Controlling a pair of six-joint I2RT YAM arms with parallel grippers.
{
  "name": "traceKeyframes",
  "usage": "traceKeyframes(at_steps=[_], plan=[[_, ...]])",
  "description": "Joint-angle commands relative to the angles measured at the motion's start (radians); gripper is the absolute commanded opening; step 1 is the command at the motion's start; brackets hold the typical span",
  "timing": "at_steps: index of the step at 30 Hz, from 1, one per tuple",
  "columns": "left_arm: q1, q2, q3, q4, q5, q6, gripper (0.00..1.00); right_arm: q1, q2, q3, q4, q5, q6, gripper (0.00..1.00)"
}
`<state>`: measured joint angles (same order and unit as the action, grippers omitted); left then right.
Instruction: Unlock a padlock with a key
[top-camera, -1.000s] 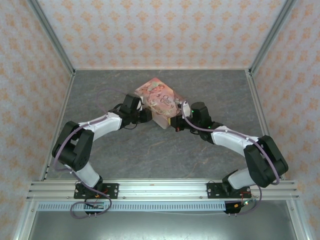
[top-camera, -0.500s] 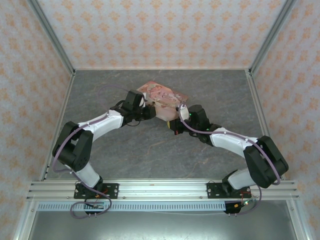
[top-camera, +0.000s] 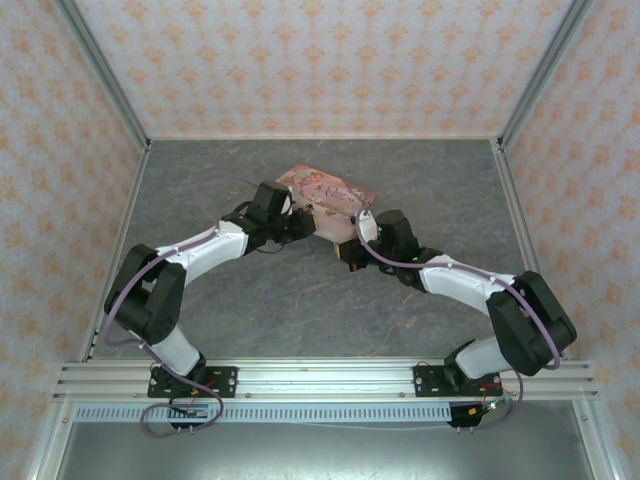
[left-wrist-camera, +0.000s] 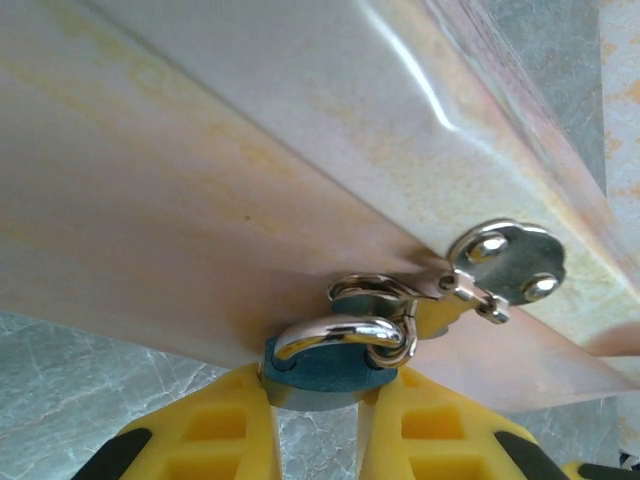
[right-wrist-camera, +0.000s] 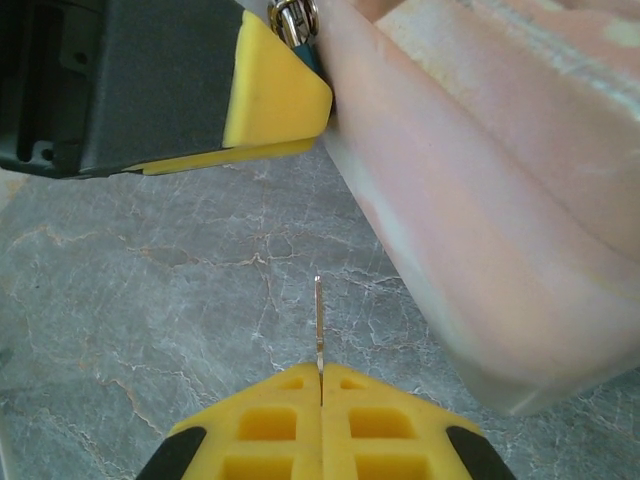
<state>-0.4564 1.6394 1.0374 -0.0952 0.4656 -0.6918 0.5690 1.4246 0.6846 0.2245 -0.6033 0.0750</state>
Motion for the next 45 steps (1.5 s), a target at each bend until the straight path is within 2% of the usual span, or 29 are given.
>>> traceKeyframes(at_steps=[1, 14, 22, 31, 45], plan=[[-0.014, -0.057, 0.042, 0.013, 0.009, -0.035, 0.17, 0.0, 0.014, 0.045, 0.017, 0.026, -0.036, 0.0], [-0.027, -0.076, 0.019, 0.012, -0.002, -0.071, 0.17, -0.116, 0.061, 0.102, -0.059, -0.067, -0.109, 0.0], [-0.05, -0.067, 0.022, 0.052, -0.017, -0.151, 0.17, -0.07, -0.006, 0.027, -0.051, -0.092, -0.111, 0.0], [-0.062, -0.066, 0.05, 0.023, -0.025, -0.188, 0.17, -0.009, 0.072, 0.058, 0.042, -0.081, -0.067, 0.0], [-0.067, -0.066, 0.053, 0.012, -0.021, -0.206, 0.17, -0.003, 0.121, 0.087, 0.124, -0.063, -0.045, 0.0]])
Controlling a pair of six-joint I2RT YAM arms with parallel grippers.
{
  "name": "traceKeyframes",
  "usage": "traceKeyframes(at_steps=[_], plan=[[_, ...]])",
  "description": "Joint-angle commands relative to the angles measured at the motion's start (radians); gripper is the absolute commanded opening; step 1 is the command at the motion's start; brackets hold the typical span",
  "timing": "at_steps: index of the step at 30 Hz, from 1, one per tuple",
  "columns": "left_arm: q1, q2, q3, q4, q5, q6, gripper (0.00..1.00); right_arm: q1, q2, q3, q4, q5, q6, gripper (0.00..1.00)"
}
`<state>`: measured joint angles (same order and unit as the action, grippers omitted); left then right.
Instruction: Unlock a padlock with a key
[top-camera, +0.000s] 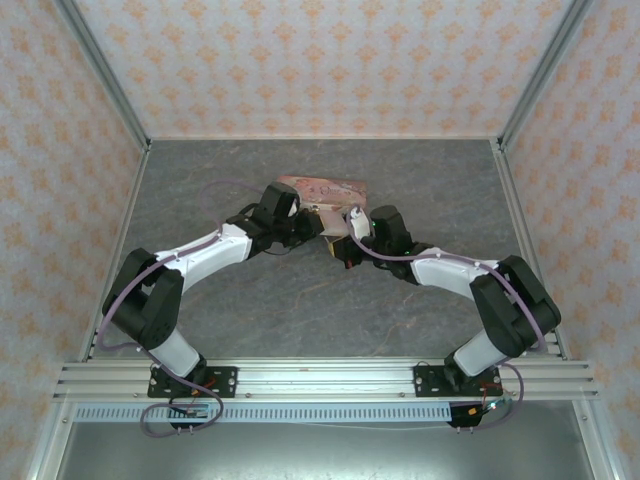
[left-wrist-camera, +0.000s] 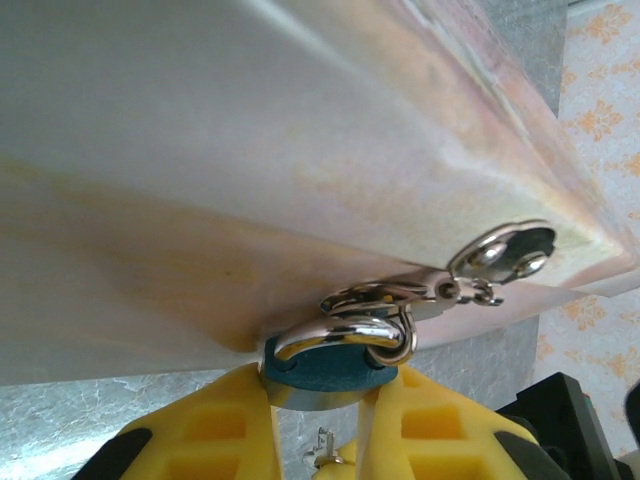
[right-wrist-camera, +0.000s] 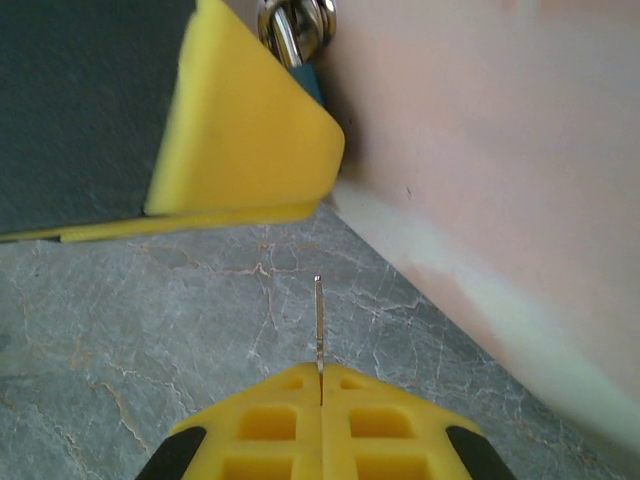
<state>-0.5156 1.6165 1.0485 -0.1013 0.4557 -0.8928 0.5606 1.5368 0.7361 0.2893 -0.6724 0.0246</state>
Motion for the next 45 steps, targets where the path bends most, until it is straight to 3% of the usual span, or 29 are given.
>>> traceKeyframes(at_steps=[1, 20, 45], plan=[[-0.008, -0.043, 0.045, 0.014, -0.012, -0.004, 0.17, 0.005, 0.01, 0.038, 0.063, 0.004, 0.007, 0.0], [-0.008, -0.049, 0.055, -0.012, -0.004, 0.004, 0.16, 0.004, 0.072, 0.093, 0.085, -0.015, 0.023, 0.0], [-0.008, -0.05, 0.061, 0.008, 0.05, -0.02, 0.16, -0.059, 0.087, 0.039, 0.289, -0.102, 0.155, 0.0]])
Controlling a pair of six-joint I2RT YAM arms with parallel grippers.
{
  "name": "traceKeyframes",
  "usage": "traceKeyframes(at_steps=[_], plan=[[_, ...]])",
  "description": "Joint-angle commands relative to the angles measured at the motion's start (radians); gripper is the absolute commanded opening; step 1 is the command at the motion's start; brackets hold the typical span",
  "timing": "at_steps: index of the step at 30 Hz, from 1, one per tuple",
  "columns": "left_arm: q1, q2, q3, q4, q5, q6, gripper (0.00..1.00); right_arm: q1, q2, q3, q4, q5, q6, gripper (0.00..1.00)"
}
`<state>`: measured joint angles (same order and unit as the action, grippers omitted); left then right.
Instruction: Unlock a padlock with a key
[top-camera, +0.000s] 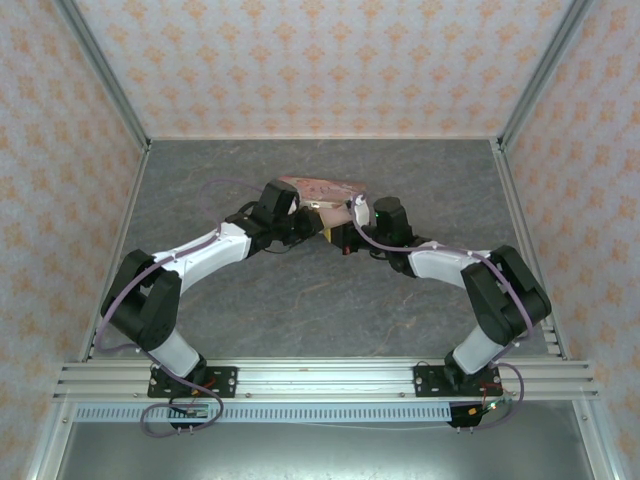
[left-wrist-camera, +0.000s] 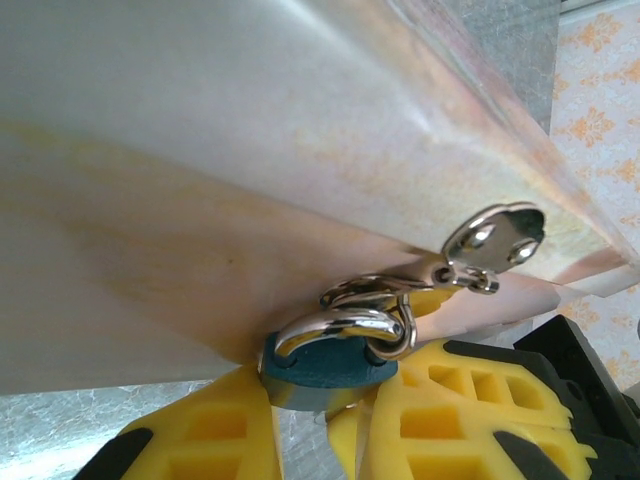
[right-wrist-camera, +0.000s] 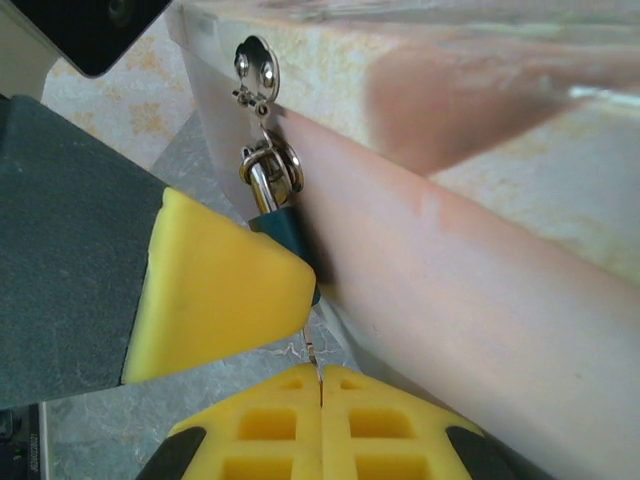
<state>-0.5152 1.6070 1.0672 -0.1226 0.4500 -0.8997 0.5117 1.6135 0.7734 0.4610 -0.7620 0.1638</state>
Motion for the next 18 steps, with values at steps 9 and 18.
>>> traceKeyframes(at_steps=[9, 18], plan=[[-0.008, -0.044, 0.033, 0.071, 0.076, -0.061, 0.16, -0.013, 0.032, -0.002, 0.157, -0.036, 0.036, 0.0], [-0.01, -0.042, 0.009, 0.128, 0.092, -0.108, 0.16, -0.022, 0.05, -0.008, 0.26, -0.059, 0.119, 0.0]])
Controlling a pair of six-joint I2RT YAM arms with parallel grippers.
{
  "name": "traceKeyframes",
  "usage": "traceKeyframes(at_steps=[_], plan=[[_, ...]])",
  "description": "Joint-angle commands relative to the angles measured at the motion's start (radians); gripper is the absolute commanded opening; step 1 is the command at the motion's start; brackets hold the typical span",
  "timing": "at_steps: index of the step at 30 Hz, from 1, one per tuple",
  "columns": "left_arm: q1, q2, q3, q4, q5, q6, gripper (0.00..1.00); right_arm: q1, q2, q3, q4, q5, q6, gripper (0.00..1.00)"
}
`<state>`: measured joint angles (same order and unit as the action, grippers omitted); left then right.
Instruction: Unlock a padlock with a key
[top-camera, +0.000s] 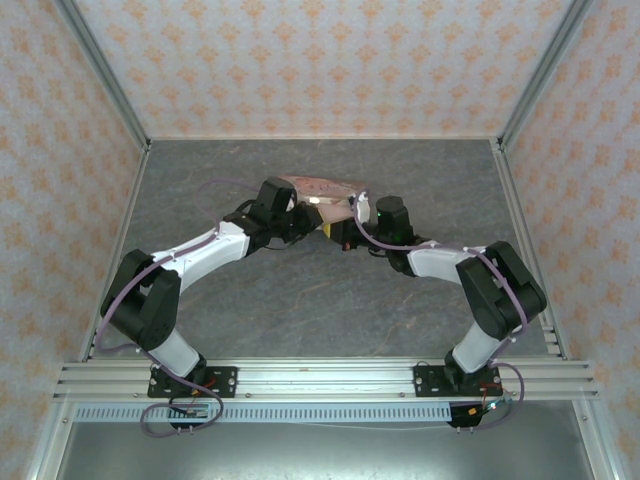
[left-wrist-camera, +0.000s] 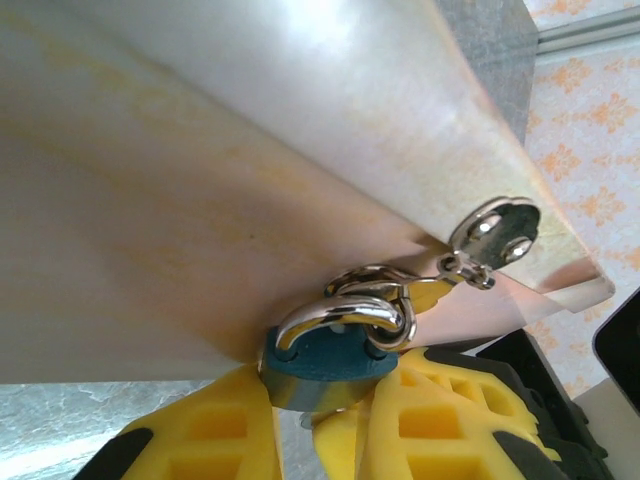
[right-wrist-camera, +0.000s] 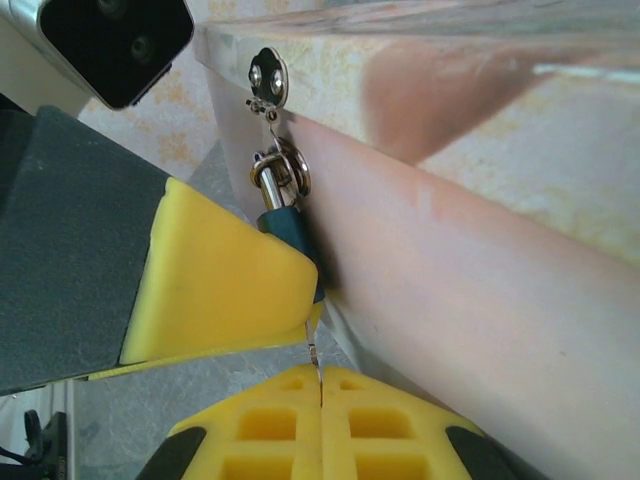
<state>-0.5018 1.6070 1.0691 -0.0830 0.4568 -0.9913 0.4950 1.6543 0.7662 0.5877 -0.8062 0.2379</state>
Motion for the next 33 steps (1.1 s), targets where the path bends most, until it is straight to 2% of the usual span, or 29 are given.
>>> traceKeyframes(at_steps=[1, 14, 33], plan=[[-0.023, -0.042, 0.007, 0.088, 0.087, -0.018, 0.16, -0.007, 0.009, 0.0, 0.141, -0.018, 0.052, 0.0], [-0.023, -0.035, 0.002, 0.094, 0.085, -0.032, 0.16, -0.021, 0.027, -0.004, 0.235, -0.05, 0.132, 0.0], [-0.026, -0.028, 0.008, 0.092, 0.088, -0.035, 0.15, -0.006, 0.068, 0.032, 0.217, -0.055, 0.133, 0.0]])
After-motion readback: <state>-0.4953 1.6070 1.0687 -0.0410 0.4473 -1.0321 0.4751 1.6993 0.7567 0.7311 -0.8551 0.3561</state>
